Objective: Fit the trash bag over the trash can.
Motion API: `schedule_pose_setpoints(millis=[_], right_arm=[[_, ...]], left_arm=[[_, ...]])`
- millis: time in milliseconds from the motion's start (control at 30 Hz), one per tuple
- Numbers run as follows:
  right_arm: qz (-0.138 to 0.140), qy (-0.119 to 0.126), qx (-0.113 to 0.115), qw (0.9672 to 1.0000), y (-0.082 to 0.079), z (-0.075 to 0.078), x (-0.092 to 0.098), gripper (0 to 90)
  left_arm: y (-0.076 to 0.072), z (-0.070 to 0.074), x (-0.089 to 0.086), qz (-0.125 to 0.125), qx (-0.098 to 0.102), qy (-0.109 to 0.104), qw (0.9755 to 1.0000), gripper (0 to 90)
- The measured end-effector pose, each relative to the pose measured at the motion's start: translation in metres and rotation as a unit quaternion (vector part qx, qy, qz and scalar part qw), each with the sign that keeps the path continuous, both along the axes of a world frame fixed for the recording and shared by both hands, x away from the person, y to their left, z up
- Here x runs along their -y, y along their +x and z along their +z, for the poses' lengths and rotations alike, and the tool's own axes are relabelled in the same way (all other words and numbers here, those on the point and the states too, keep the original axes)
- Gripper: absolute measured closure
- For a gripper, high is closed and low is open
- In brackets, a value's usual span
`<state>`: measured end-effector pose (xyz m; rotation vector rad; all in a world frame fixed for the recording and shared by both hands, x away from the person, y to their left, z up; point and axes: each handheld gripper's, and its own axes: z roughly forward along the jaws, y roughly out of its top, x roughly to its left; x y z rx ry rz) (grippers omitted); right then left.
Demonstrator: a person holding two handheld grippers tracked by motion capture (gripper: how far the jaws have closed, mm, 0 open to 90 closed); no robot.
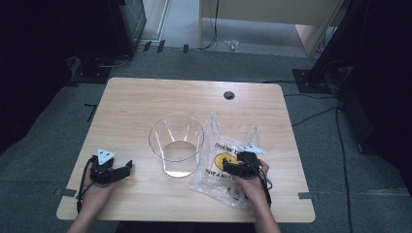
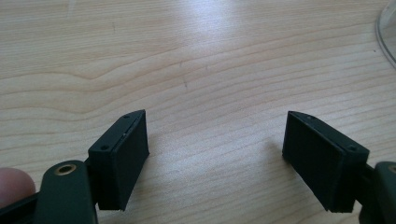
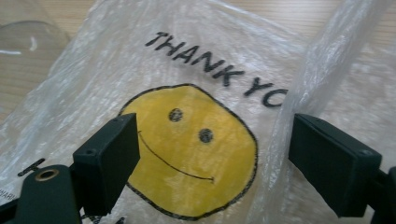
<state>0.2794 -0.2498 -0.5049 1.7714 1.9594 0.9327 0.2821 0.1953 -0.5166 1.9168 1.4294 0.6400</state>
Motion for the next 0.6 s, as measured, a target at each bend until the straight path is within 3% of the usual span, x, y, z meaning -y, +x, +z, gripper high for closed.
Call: schedule_pose_setpoints(millis=[300,500,600], right_arm=[[0.036,-0.003,0.008,0.9993,0.007,-0.007,-0.041,14.9],[0.061,-0.043,0.026,0.9969,0.008,-0.010,-0.066,15.5],[0.062,-0.067,0.042,0.9949,0.005,-0.012,-0.074,24.9]], left_arm=[[0.000,0.000,0.000,0.000,0.000,0.000,1.0000,21.8],[0.000,0.000,0.000,-0.001,0.000,-0.001,1.0000,21.8],[0.000,0.000,0.000,-0.001,0.000,0.000,1.0000,21.8]])
